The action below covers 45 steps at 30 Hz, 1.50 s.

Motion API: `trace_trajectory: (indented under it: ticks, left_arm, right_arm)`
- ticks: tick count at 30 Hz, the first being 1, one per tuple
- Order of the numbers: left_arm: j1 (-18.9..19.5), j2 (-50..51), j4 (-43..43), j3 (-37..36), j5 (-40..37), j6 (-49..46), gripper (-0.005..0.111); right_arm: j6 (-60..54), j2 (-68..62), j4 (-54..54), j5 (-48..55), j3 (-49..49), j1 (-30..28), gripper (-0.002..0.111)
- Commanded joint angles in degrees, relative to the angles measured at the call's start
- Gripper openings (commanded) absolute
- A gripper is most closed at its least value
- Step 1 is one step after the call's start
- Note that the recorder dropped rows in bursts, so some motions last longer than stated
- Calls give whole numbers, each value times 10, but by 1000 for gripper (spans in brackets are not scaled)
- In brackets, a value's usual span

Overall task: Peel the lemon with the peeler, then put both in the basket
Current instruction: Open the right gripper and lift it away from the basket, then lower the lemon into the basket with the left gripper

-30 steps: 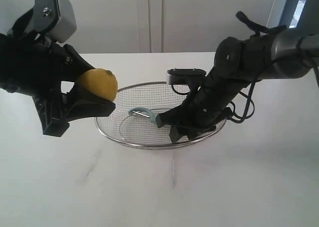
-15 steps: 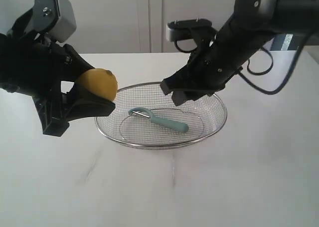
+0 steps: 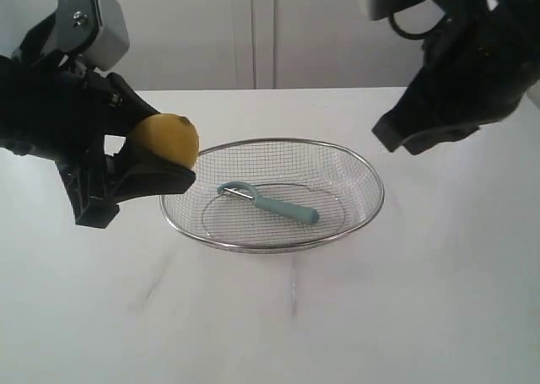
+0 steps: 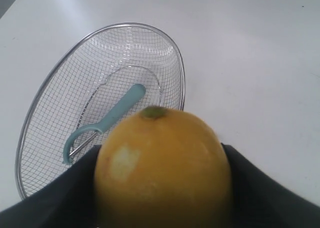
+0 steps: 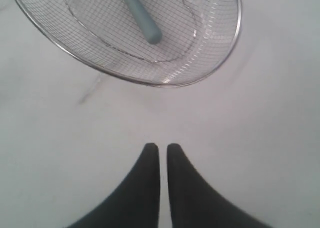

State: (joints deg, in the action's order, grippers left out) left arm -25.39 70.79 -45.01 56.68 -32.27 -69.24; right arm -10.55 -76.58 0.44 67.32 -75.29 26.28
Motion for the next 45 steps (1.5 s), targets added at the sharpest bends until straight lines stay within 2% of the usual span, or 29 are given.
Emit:
trace_trajectory:
  ticks: [1, 8, 12, 16, 19, 21, 24, 25, 27, 35, 45]
  left_arm:
    - [1, 10, -48, -1, 26, 3, 0]
    - [0, 55, -144, 4, 116, -54, 0]
    - [-1, 103, -154, 37, 100, -49, 0]
    - [-13, 158, -135, 91, 99, -3, 0]
    - [-26, 213, -72, 144, 99, 68, 0]
    - [-33, 251, 11, 182, 94, 140, 0]
    - [-39, 305, 177, 244, 48, 302, 0]
    - [-41, 339, 297, 289, 1, 412, 0]
    - [-47, 372, 372, 332, -34, 479, 0]
    - [-82, 416, 370, 347, 11, 479, 0]
    - [-86, 479, 366, 347, -21, 479, 0]
  right_arm:
    - [40, 62, -45, 26, 36, 0, 3]
    - [44, 127, -51, -7, 94, 0, 3]
    - [51, 132, -53, -42, 120, 0, 3]
    - [60, 130, -53, -47, 132, 0, 3]
    - [60, 130, -57, -54, 136, 0, 3]
    - [61, 130, -57, -59, 137, 0, 3]
    - [61, 130, -58, -61, 137, 0, 3]
    - [63, 130, -58, -64, 140, 0, 3]
    - [66, 130, -58, -69, 145, 0, 3]
    - [66, 130, -58, -71, 148, 0, 3]
    - [66, 130, -61, -86, 148, 0, 3]
